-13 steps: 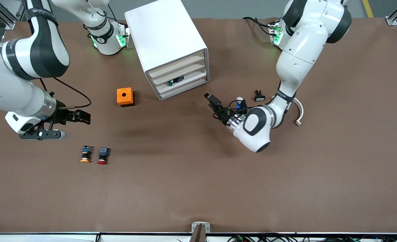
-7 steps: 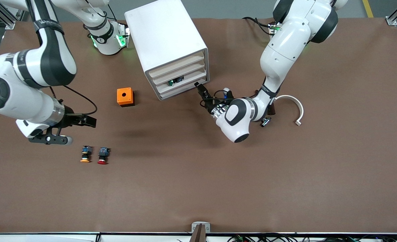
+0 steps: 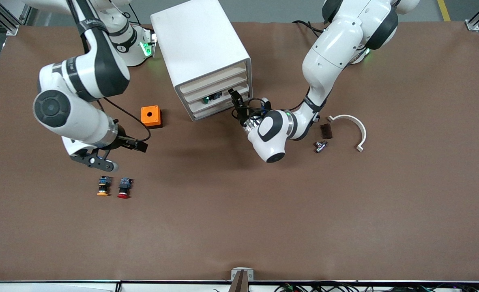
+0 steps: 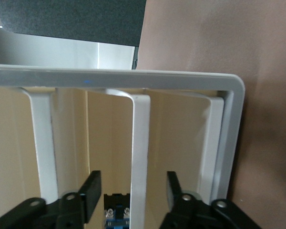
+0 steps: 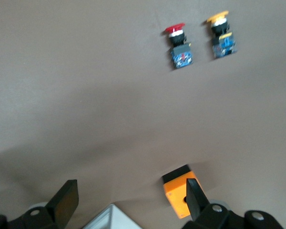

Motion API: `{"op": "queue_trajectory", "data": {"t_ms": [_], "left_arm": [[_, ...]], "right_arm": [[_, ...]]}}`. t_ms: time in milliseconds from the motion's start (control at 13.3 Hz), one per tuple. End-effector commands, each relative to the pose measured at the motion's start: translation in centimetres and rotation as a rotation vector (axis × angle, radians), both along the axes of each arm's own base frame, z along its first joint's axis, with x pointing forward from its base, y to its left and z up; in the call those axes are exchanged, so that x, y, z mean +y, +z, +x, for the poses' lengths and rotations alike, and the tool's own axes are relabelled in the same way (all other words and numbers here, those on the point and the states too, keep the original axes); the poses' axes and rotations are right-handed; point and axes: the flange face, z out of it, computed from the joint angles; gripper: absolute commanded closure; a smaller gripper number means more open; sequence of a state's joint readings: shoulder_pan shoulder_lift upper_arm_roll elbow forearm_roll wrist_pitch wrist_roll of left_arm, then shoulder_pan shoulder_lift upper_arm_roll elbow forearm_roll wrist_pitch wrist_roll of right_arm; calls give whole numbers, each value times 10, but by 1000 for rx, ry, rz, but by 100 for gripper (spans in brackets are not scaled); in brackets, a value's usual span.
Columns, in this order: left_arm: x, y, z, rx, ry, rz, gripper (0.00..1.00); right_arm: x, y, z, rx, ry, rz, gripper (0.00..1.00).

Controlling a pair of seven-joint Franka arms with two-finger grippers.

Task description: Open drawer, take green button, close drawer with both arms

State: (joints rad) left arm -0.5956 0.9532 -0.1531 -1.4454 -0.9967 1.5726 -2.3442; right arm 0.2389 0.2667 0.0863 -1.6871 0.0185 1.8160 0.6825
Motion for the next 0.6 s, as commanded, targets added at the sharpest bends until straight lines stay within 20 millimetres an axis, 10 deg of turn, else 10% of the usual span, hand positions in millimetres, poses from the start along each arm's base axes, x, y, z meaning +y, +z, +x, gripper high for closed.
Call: {"op": "queue_trajectory", "data": {"t_ms": [0, 300, 526], "left_arm": [[-6, 0, -1, -1, -10, -41, 51], [-3, 0, 2, -2, -4, -45, 86], [4, 1, 10, -21, -4, -36, 94]], "right_arm": [[44, 2, -16, 2, -110, -26, 0], [102, -3, -43, 13, -219, -32, 0], [132, -15, -54, 32, -319, -16, 0]]}}
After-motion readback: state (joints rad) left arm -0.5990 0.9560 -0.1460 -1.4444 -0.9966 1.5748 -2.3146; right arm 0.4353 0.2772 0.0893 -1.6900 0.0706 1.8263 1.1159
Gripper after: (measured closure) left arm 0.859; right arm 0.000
